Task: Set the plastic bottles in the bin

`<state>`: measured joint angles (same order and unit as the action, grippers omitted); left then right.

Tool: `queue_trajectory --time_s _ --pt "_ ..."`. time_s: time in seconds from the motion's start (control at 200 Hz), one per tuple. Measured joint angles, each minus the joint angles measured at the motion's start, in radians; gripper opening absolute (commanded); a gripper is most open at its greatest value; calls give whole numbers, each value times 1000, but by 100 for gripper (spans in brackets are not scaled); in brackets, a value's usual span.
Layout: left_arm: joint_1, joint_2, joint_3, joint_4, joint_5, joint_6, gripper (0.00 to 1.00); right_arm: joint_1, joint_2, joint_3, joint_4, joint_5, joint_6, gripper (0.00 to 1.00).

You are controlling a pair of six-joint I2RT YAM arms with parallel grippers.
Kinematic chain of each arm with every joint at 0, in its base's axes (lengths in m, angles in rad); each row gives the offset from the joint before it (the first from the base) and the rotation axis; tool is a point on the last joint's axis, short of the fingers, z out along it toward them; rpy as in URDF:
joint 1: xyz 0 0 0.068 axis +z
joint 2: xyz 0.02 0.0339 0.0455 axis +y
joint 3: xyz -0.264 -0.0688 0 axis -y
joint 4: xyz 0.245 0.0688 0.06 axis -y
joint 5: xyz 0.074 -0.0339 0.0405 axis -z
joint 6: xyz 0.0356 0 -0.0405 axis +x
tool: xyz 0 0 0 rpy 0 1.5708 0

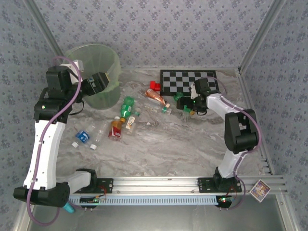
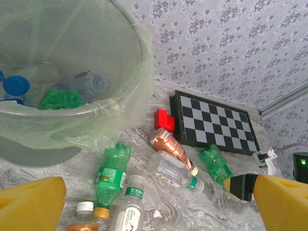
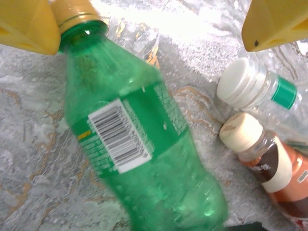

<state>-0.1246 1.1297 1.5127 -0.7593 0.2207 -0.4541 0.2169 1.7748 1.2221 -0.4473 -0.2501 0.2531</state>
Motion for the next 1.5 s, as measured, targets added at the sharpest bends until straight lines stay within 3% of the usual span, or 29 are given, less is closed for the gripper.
queue_trajectory --time_s 0.185,0.305,0.6,0.95,1.059,1.499 --pt "0 3 0 0 3 0 100 19 -6 -48 15 18 0 91" --pt "0 4 0 -1 3 1 100 19 9 -49 25 27 -11 80" --pt "0 -2 0 -8 3 10 100 41 61 -28 37 28 -30 67" --pt "0 -15 0 -9 3 11 100 95 83 -28 50 38 -63 46" --pt "0 -16 0 -9 3 11 100 110 82 -28 56 52 -66 31" --pt "0 -13 -5 7 32 -67 100 146 -127 -128 60 124 -67 28"
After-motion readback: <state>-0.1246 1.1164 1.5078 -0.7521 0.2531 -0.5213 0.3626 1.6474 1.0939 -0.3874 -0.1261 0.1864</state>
